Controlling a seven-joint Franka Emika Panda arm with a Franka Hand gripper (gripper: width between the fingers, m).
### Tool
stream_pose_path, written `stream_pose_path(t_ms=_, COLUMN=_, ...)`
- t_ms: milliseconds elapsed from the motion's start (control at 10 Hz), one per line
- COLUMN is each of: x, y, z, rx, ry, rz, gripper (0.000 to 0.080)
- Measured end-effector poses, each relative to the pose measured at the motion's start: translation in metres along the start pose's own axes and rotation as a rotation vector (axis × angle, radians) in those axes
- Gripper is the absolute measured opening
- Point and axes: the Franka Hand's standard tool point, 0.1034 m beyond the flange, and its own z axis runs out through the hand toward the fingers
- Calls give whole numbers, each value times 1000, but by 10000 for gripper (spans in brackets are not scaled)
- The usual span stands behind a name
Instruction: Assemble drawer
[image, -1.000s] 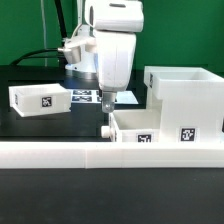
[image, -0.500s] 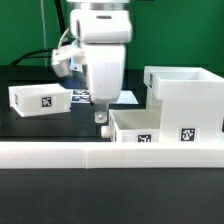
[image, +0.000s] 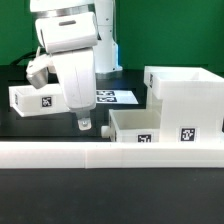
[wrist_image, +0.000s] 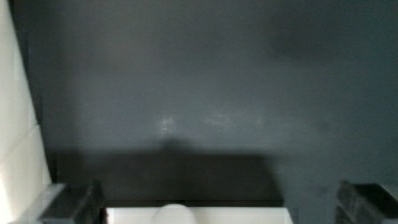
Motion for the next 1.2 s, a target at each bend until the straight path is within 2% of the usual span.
stream_pose_path(t_ms=200, x=3, y=1, z=10, rx=10, ry=10, rz=-2, gripper=648)
stream_pose_path(t_ms=400, x=10, y=7, z=21, rx=13, ry=18, rz=-4, gripper=648)
stream_pose_path(t_ms=600, x=17, y=11, z=21, rx=-10, ry=15, rz=7, gripper=648)
stream_pose_path(t_ms=1000, x=17, y=11, z=23, rx=-12, ry=16, rz=13, gripper=648)
stream_pose_path(t_ms=1200, x=28, y=9, z=29, rx=-17, ry=24, rz=20, gripper=648)
